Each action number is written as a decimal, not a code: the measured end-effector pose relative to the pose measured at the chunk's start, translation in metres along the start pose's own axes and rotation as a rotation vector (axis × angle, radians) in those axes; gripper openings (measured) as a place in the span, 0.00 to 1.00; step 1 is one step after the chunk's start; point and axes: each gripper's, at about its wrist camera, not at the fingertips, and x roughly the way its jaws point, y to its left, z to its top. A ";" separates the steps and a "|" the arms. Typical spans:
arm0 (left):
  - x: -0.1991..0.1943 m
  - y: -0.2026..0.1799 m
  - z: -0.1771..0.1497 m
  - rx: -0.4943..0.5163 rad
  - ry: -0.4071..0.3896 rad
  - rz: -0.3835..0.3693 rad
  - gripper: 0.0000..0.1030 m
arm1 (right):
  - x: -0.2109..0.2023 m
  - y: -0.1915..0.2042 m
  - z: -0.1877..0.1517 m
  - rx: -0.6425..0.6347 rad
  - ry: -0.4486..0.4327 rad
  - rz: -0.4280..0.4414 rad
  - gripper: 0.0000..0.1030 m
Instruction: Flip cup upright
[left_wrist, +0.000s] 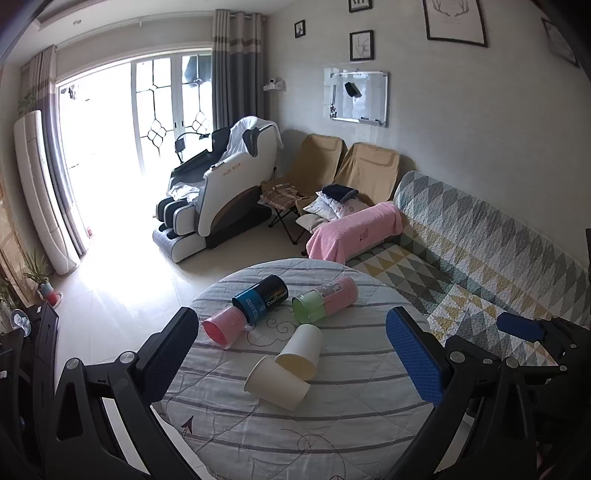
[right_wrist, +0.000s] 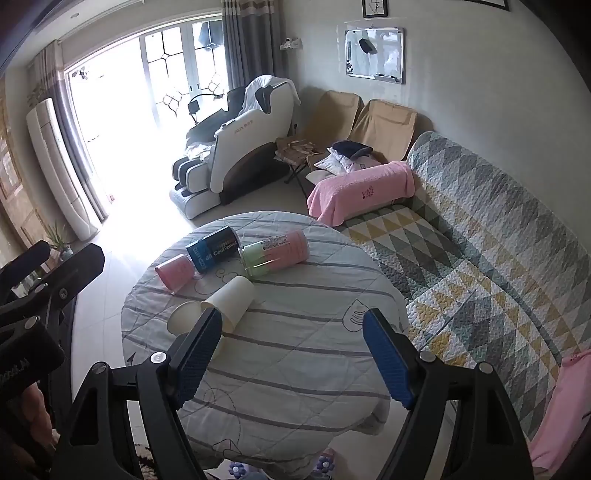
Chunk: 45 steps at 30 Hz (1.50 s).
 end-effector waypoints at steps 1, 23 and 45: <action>0.000 0.000 0.000 0.000 0.000 0.001 1.00 | 0.000 0.000 0.000 0.000 -0.001 -0.001 0.78; 0.007 -0.001 0.000 0.004 0.005 0.010 1.00 | 0.001 -0.003 0.003 0.003 -0.005 0.000 0.78; 0.012 0.001 -0.002 0.006 0.012 0.006 1.00 | 0.003 -0.007 0.003 0.006 -0.005 0.002 0.78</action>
